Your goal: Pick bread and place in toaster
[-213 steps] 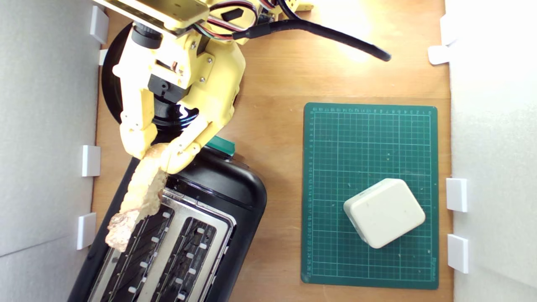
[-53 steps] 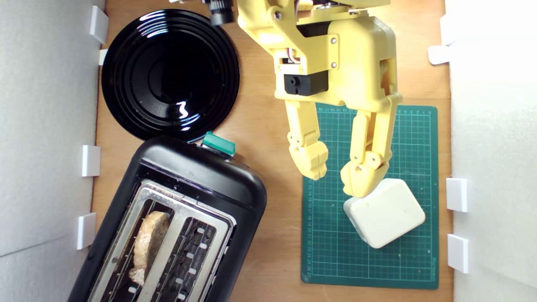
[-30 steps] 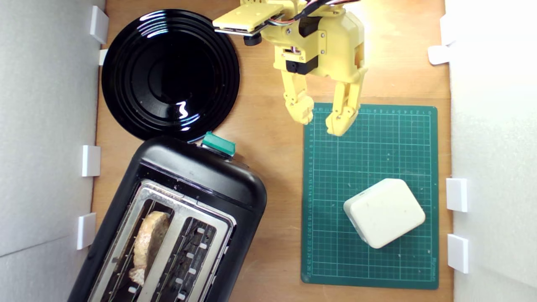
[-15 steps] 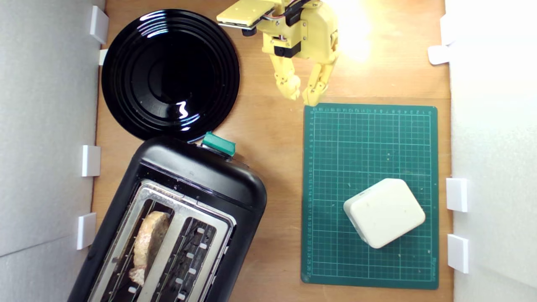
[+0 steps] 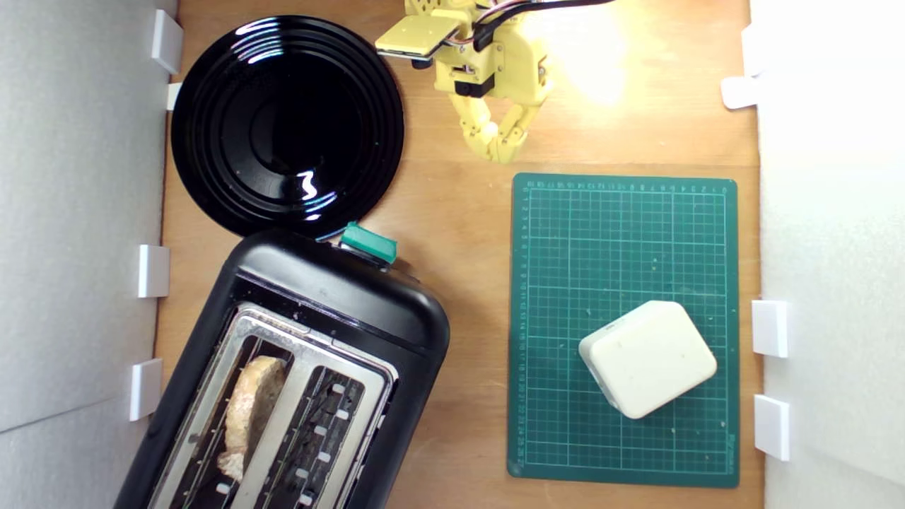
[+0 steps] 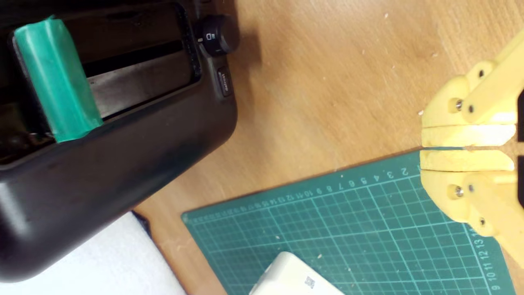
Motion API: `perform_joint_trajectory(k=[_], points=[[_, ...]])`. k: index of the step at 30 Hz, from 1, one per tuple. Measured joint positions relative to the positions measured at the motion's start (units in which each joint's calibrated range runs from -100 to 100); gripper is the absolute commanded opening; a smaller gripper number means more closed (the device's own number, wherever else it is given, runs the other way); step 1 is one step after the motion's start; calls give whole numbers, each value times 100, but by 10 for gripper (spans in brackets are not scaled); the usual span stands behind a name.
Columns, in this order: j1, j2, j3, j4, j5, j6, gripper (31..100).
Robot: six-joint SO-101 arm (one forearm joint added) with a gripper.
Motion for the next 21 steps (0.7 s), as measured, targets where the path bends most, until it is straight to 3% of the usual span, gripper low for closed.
perform_joint_trajectory(k=[11,21], points=[[0,-916,1073,0,-8,0,349],[0,-899,1322,9,-169,-5,322]])
